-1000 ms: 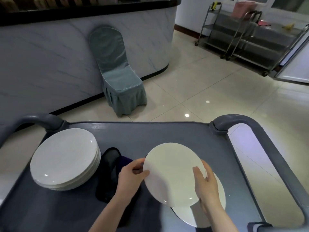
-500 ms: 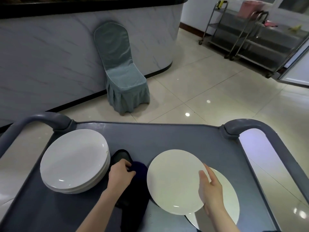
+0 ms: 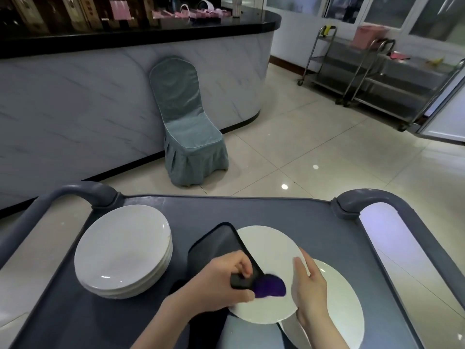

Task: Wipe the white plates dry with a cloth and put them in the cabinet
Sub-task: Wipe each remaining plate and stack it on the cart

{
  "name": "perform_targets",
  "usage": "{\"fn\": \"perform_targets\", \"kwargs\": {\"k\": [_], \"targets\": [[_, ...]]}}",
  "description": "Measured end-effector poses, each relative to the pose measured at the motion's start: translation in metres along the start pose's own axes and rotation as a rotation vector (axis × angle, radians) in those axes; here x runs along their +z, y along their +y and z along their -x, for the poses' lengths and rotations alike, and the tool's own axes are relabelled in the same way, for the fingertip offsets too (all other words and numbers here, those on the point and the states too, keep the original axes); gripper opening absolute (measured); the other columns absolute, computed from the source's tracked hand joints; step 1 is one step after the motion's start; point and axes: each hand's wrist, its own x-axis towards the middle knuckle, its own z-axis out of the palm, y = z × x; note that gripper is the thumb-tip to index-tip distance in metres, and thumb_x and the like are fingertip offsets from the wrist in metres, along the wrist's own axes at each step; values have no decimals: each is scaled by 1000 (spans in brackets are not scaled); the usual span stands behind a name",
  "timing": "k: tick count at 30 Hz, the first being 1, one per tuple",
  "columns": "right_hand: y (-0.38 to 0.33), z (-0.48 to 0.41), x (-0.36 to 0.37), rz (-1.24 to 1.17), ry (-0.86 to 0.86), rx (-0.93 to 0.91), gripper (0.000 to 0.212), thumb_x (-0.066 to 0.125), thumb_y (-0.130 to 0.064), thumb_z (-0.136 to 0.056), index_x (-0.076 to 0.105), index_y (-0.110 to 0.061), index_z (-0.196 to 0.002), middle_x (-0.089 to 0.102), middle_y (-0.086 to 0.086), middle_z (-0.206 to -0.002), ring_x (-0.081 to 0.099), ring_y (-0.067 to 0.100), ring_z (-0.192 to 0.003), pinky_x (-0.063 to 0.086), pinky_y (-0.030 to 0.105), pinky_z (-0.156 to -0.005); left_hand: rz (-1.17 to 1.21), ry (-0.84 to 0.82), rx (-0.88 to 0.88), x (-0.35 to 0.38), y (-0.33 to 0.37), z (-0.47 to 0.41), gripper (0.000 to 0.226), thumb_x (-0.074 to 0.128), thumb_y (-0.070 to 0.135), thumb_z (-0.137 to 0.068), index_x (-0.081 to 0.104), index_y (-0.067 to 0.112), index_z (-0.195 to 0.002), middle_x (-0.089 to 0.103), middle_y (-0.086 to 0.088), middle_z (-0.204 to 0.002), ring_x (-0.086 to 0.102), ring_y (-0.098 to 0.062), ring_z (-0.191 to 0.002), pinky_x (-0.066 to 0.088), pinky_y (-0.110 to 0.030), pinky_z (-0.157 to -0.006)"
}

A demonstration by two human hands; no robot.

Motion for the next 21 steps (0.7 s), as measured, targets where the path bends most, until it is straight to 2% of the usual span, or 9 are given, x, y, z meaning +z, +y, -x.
{"fn": "perform_targets", "kwargs": {"k": [3, 5, 7, 11, 15, 16, 18, 20, 21], "targets": [[-10, 3, 2, -43, 9, -28, 28, 49, -18, -103, 70, -35, -111, 74, -16, -104, 70, 1, -91, 54, 25, -75, -293, 205, 112, 19, -7, 4, 33, 64, 30, -90, 64, 24, -122, 60, 12, -129, 50, -6, -128, 33, -14, -106], [-15, 6, 3, -66, 18, -41, 30, 49, -18, -103, 71, -38, -108, 74, -18, -102, 70, -1, -91, 53, 24, -77, -482, 407, 154, 29, -11, 6, 38, 67, 23, -91, 65, 15, -128, 52, -2, -145, 39, -20, -142, 32, -32, -116], [-17, 10, 3, -84, 5, -50, 32, 49, -18, -103, 72, -39, -109, 75, -17, -104, 71, 2, -95, 53, 27, -82, -530, 513, 131, 33, -14, 5, 56, 77, 20, -83, 60, 5, -133, 45, -13, -149, 35, -34, -143, 35, -50, -114], [-20, 18, 5, -76, -8, -109, 33, 49, -18, -102, 72, -41, -111, 74, -20, -108, 68, 1, -102, 52, 27, -89, -607, 390, 84, 35, -15, 8, 76, 66, 36, -86, 36, 6, -149, 20, -5, -160, 9, -28, -151, 14, -52, -122], [-23, 20, 5, -168, 43, -99, 36, 49, -12, -102, 72, -40, -100, 74, -22, -103, 67, -9, -94, 46, 16, -78, -478, 146, 148, 45, -15, 18, 67, 43, 44, -90, 34, 22, -153, 13, 24, -159, -4, 11, -146, -6, -37, -123], [-22, 22, 4, -188, 50, -83, 34, 49, -13, -102, 72, -39, -101, 73, -23, -103, 67, -9, -96, 46, 16, -79, -404, 105, 170, 45, -15, 19, 64, 40, 45, -89, 40, 25, -150, 19, 29, -157, 0, 17, -143, -7, -33, -123], [-18, 26, 4, -194, 35, -59, 33, 48, -14, -102, 73, -36, -104, 74, -22, -104, 67, -1, -102, 48, 19, -82, -270, 185, 195, 42, -10, 19, 50, 46, 39, -90, 59, 25, -136, 43, 27, -146, 25, 18, -137, 11, -31, -123], [-13, 31, 6, -179, 14, -46, 33, 48, -15, -102, 73, -36, -112, 74, -16, -112, 67, 8, -109, 52, 29, -92, -250, 416, 217, 33, -14, 12, 39, 59, 25, -91, 64, 20, -129, 54, 15, -140, 44, 0, -134, 29, -36, -117], [-12, 33, 8, -173, 7, -48, 33, 48, -17, -102, 72, -36, -116, 72, -14, -117, 66, 12, -114, 51, 36, -99, -326, 463, 188, 28, -14, 9, 46, 59, 24, -93, 55, 19, -139, 45, 8, -150, 37, -10, -142, 24, -37, -120]]}}
